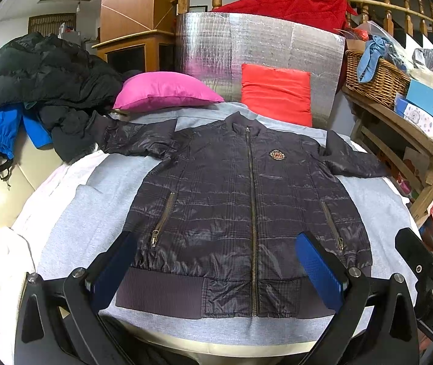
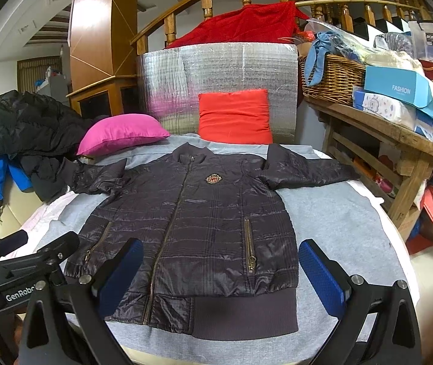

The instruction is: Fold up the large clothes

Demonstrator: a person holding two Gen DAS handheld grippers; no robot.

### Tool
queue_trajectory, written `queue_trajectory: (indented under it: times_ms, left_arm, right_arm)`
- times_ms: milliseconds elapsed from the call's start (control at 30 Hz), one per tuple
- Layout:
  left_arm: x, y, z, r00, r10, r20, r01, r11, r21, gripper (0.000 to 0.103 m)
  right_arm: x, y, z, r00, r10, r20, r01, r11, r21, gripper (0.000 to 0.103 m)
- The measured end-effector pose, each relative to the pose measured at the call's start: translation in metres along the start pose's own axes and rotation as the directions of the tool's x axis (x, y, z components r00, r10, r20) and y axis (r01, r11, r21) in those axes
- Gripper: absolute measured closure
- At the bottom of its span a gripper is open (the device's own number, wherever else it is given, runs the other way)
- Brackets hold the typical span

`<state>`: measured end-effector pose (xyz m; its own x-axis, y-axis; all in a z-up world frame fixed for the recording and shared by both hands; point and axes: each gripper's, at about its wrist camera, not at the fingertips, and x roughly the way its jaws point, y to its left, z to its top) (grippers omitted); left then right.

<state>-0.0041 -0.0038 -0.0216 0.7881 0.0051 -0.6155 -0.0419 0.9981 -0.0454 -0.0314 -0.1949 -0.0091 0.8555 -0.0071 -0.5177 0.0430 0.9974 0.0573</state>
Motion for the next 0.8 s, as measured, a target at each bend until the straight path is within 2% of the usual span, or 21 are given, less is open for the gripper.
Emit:
queue_trajectory:
  times_ms: [800]
  left_arm:
    - [0.0020, 0.0007, -0.0023, 1.000, -0.005, -0.001, 0.005, 1.000, 0.004, 0.000]
  right_arm:
    - [0.0002, 0.0031, 0.0009, 1.000, 0.001, -0.002, -0.001, 1.000, -0.009, 0.000]
